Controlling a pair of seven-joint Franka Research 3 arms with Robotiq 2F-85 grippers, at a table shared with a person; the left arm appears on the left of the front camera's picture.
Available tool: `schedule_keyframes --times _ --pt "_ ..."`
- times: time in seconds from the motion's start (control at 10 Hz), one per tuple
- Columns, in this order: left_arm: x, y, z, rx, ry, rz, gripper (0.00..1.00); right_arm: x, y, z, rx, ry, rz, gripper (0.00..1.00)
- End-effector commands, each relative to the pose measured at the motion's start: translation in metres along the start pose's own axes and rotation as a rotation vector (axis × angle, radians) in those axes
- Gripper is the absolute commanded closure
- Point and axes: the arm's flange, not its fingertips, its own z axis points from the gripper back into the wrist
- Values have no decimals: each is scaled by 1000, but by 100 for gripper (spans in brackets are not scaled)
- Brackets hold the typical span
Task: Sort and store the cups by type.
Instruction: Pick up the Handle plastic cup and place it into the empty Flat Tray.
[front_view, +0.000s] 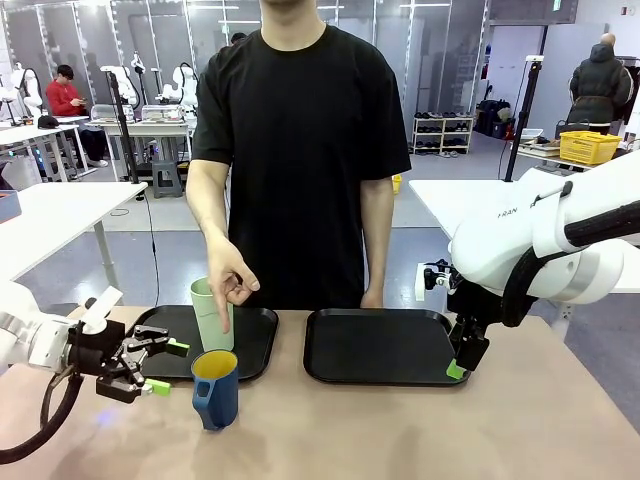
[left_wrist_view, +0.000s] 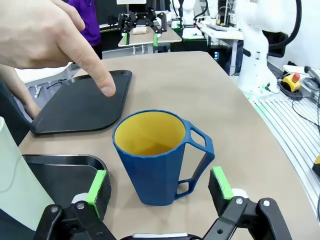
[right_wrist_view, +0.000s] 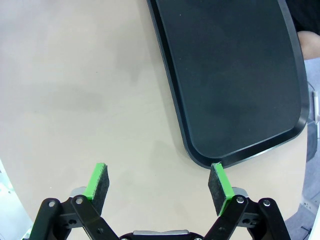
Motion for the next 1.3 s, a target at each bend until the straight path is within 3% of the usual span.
schedule_keyframes --times 0.0,0.1,0.4,1.2 --pt "-16 -6 -7 15 2 -44 0 -3 2 1 -7 3 9 0" --pt "0 0 0 0 0 0 0 -3 2 1 -7 3 9 0" --pt "0 0 0 0 0 0 0 -3 2 1 -7 3 9 0" --pt "-20 20 -35 21 38 41 0 -3 2 1 -7 3 9 0"
